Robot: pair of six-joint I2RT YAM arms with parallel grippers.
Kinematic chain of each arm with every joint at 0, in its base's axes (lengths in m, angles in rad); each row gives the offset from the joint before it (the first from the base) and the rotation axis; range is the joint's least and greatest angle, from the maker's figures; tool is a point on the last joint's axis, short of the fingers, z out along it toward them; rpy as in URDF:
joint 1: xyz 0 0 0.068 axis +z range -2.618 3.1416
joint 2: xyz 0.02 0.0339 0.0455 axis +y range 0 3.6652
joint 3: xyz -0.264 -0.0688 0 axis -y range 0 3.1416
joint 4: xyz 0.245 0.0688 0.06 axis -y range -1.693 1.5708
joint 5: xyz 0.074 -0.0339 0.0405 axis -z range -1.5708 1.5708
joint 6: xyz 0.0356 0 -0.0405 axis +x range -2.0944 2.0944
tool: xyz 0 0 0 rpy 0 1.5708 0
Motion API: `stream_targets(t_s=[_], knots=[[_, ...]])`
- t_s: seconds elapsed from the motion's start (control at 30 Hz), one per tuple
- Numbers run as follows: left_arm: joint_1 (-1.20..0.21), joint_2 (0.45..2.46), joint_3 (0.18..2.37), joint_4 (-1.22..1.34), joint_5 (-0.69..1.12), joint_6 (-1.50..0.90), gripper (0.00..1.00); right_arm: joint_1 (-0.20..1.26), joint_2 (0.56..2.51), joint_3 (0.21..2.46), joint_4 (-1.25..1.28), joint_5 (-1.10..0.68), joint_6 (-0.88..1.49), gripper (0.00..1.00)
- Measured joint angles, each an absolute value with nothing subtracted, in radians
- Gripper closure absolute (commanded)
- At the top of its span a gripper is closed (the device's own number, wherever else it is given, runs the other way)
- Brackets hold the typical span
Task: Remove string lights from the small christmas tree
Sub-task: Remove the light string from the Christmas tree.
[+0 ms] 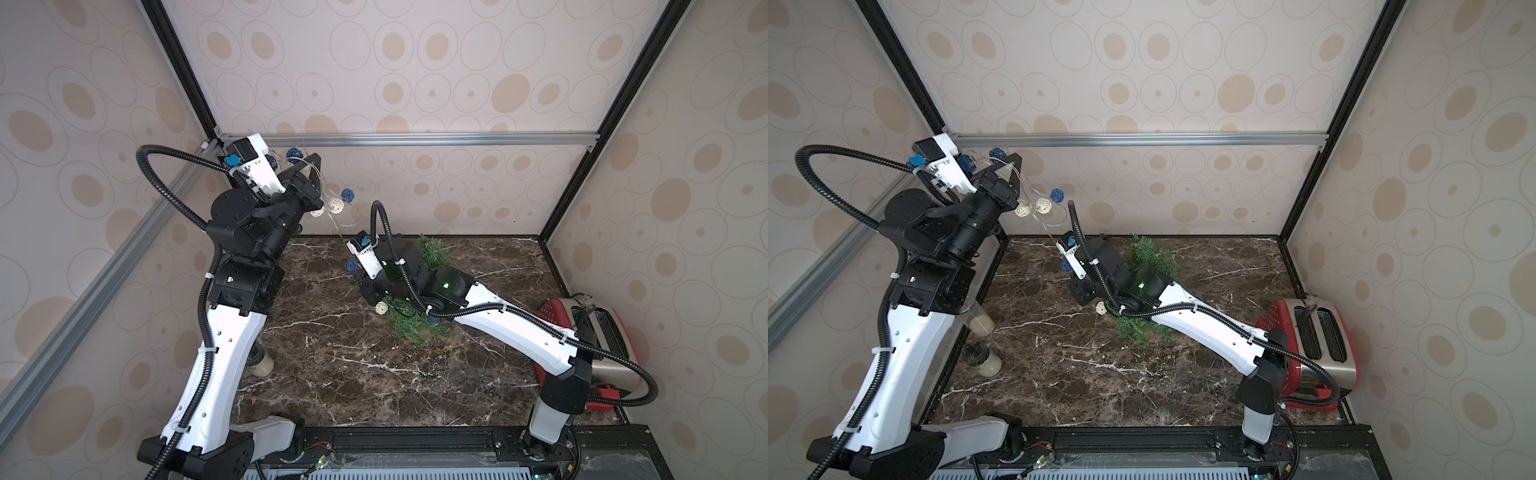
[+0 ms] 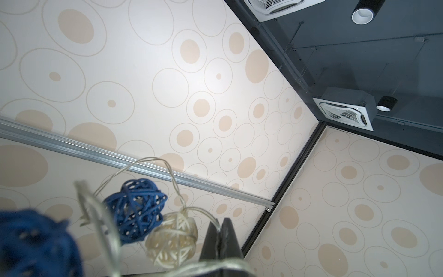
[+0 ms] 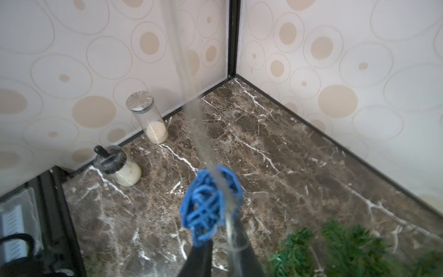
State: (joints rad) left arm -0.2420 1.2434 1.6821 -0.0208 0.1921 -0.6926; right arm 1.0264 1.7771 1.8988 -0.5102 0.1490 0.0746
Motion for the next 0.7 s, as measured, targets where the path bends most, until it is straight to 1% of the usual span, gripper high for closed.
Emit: stream_targets(t_s=[0.33,0.5,0.7], knots=[[-0.242,1.243,1.688,-0.028,0.197,-0.693,1.0,1.026,1.775,2.0,-0.53,0.155,0.057,1.0],[-0.242,1.239,1.684,-0.031,0.205,-0.693,1.0,1.026,1.737,1.986,-0.544,0.146,0.063,1.0],[-0.242,1.217,1.649,-0.028,0.234,-0.694,1.0,1.031,1.639,1.916,-0.566,0.086,0.099,1.0]])
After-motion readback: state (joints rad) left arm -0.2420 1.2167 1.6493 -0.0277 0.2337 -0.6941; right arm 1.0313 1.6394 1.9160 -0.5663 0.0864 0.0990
